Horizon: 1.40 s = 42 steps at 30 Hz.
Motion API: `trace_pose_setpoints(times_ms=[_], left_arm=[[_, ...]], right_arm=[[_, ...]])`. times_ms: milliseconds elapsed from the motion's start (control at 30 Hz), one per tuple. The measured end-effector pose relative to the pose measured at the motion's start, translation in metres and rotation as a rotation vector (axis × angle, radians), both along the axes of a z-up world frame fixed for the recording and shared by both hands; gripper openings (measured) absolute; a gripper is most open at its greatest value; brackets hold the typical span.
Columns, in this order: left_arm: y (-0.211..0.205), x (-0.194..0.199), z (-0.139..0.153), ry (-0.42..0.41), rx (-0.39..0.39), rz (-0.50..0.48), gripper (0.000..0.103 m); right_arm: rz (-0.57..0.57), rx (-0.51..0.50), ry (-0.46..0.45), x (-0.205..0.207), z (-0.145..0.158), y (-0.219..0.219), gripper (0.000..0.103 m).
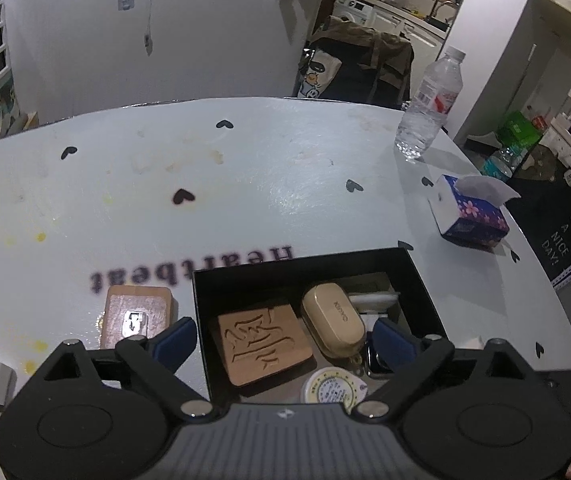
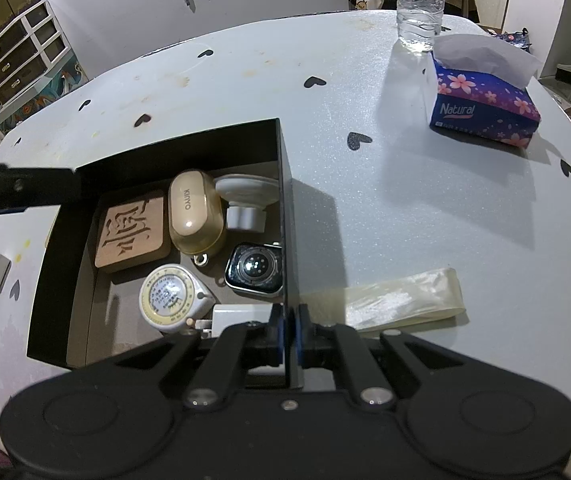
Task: Organize rigid objects
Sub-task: 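Move the left gripper back to the second wooden block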
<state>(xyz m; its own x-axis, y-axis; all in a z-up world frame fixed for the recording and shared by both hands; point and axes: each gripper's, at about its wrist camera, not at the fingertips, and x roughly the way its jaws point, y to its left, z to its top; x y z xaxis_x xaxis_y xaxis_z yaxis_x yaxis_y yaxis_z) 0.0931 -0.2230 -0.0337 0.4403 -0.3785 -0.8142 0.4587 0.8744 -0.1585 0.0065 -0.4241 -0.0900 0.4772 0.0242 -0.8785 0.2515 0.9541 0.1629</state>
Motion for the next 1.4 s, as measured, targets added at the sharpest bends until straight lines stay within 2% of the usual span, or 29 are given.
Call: trace_pose_setpoints(times_ms=[167, 500, 733, 1000, 1067, 1200, 1400], left_arm=[[0.007, -0.011, 0.004, -0.016, 0.001, -0.033, 0.102], [0.028, -0.026, 0.005, -0.045, -0.001, -0.072, 0.103], [0.057, -0.023, -0.003, -0.066, -0.015, -0.043, 0.103], [0.094, 0.0, -0.015, -0.093, -0.019, 0.027, 0.103], [0.1, 0.009, -0.02, -0.098, -0.012, 0.041, 0.101], [0.105, 0.027, -0.034, -0.091, 0.012, 0.042, 0.086], [0.099, 0.047, -0.064, -0.074, 0.019, -0.013, 0.08]], right_arm=[[0.0, 0.0, 0.0, 0.0, 0.0, 0.0, 0.006], [-0.002, 0.003, -0.001, 0.0, 0.0, 0.0, 0.006], [-0.001, 0.0, 0.0, 0.0, -0.001, -0.002, 0.006], [-0.003, -0.001, 0.002, 0.0, -0.001, -0.002, 0.006], [-0.005, -0.001, 0.004, 0.001, -0.002, -0.002, 0.006], [-0.01, 0.001, 0.006, 0.001, -0.003, -0.003, 0.006], [-0.02, 0.003, 0.014, 0.003, -0.004, -0.003, 0.006]])
